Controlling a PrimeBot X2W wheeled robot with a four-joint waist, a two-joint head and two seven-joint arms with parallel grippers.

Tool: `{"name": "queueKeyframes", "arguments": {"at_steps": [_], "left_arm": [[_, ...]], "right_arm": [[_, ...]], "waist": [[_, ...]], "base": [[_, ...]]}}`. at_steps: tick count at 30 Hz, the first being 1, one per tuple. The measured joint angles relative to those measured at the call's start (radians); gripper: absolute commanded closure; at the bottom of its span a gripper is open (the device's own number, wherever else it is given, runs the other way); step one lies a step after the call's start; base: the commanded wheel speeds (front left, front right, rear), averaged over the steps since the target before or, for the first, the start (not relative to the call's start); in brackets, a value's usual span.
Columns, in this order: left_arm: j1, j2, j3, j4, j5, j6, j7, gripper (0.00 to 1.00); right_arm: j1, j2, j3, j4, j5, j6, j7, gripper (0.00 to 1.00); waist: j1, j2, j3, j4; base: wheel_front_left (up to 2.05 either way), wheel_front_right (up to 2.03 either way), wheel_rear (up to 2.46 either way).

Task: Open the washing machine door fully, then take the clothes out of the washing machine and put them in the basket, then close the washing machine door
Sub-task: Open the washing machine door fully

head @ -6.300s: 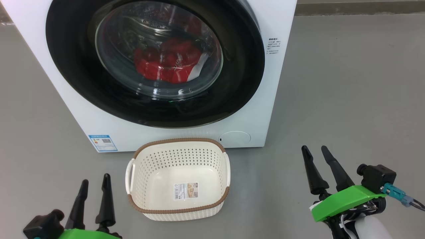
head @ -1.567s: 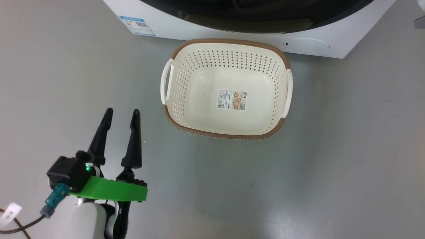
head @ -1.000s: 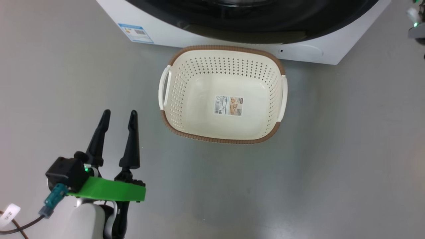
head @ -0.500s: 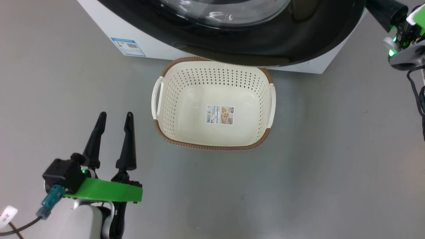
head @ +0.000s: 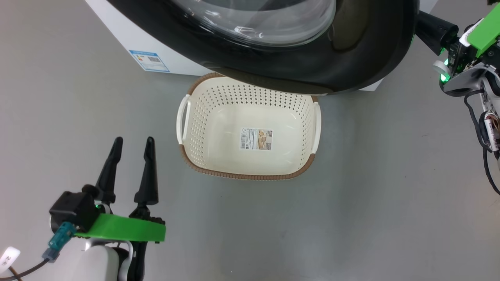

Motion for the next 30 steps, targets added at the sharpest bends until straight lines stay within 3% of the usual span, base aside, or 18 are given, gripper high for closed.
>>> {"name": "queueKeyframes", "arguments": {"at_steps": [12,17,23,26,27,28,30], "left_arm": [[0.0,0.0,0.0,0.0,0.002,0.0,0.0,0.0],[0.001,0.0,0.0,0.0,0.002,0.0,0.0,0.0],[0.002,0.0,0.001,0.0,0.003,0.0,0.0,0.0],[0.006,0.0,0.001,0.0,0.003,0.0,0.0,0.0],[0.009,0.0,0.001,0.0,0.003,0.0,0.0,0.0],[0.009,0.0,0.001,0.0,0.003,0.0,0.0,0.0],[0.022,0.0,0.002,0.001,0.003,0.0,0.0,0.0]], "right_arm": [[0.01,0.006,-0.006,-0.015,-0.03,0.0,-0.024,1.0],[0.015,0.01,-0.023,-0.059,-0.044,0.0,-0.09,0.63],[0.053,0.01,-0.044,-0.099,-0.054,0.0,-0.135,0.53],[0.059,0.008,-0.063,-0.132,-0.053,0.0,-0.152,0.31],[0.062,0.005,-0.07,-0.146,-0.053,0.0,-0.159,0.18],[0.062,0.005,-0.07,-0.146,-0.053,0.0,-0.159,0.0],[0.082,-0.01,-0.079,-0.179,-0.055,0.0,-0.172,0.0]], "waist": [[0.0,0.0001,-0.007,-0.005],[0.0,0.0,-0.012,-0.007],[0.0001,0.0001,-0.021,-0.014],[0.0,0.0,-0.03,-0.017],[0.0001,0.0,-0.033,-0.018],[0.0001,0.0,-0.033,-0.018],[0.0,0.0,-0.04,-0.021]], "base": [[0.0,0.0,0.0],[0.0,0.0,0.0],[0.0,0.0,0.0],[0.0,0.0,0.0],[0.0,0.0,0.0],[0.0,0.0,0.0],[0.0,0.0,0.0]]}}
